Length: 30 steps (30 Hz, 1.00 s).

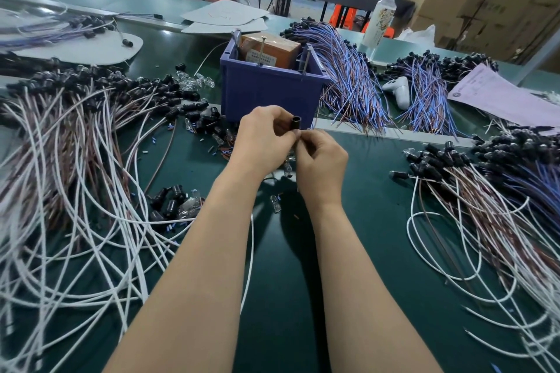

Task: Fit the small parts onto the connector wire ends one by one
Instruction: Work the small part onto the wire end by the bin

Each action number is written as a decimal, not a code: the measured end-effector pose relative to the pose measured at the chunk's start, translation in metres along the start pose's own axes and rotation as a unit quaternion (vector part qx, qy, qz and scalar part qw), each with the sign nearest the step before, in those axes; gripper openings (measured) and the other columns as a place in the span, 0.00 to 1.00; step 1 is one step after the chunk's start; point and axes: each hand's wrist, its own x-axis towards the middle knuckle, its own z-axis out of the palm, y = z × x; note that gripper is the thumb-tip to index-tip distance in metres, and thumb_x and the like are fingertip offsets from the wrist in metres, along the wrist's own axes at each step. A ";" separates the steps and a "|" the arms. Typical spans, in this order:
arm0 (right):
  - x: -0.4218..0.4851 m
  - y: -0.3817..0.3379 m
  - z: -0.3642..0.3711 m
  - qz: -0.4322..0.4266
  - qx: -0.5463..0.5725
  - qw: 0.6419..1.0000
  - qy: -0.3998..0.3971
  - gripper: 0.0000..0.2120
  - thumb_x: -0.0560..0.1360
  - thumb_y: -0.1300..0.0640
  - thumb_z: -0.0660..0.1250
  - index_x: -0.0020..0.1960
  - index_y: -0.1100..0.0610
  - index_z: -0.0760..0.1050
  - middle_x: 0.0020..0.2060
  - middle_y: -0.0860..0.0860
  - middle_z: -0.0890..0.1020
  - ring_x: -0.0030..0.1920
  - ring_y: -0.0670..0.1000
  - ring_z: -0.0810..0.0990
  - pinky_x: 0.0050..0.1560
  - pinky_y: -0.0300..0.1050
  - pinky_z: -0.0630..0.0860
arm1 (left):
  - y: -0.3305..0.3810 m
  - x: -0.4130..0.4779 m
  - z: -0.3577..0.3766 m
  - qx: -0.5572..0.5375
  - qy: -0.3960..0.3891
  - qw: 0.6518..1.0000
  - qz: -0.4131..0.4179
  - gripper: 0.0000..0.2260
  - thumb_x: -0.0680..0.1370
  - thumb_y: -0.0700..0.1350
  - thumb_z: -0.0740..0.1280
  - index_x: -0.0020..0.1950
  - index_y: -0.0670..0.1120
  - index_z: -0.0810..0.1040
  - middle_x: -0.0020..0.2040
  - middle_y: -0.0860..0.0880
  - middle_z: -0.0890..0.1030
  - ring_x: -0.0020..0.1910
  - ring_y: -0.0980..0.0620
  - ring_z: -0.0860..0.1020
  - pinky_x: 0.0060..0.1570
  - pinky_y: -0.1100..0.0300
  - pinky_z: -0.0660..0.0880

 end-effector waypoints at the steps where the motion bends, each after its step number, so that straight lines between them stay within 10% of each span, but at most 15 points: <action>1: 0.000 0.000 0.001 0.007 0.003 1.000 0.000 0.07 0.74 0.68 0.65 0.43 0.64 0.82 0.36 0.55 0.81 0.38 0.51 0.76 0.42 0.40 0.72 | 0.000 0.000 0.000 0.001 -0.001 1.000 -0.001 0.06 0.73 0.40 0.71 0.50 0.45 0.82 0.40 0.53 0.81 0.42 0.55 0.80 0.48 0.67 0.75; 13: 0.000 0.000 0.004 0.096 0.047 0.994 -0.028 0.07 0.76 0.64 0.65 0.50 0.62 0.82 0.39 0.50 0.81 0.41 0.46 0.78 0.40 0.25 0.69 | -0.005 0.000 0.001 -0.050 0.025 0.997 -0.055 0.06 0.73 0.41 0.72 0.49 0.44 0.82 0.41 0.51 0.82 0.41 0.56 0.80 0.47 0.68 0.75; 30: -0.003 0.001 0.007 0.109 0.040 0.993 -0.031 0.07 0.76 0.62 0.65 0.49 0.61 0.82 0.43 0.54 0.84 0.43 0.47 0.79 0.43 0.31 0.71 | -0.007 0.001 0.003 -0.024 0.024 0.995 -0.094 0.07 0.73 0.42 0.72 0.51 0.46 0.82 0.37 0.57 0.78 0.40 0.59 0.78 0.45 0.70 0.71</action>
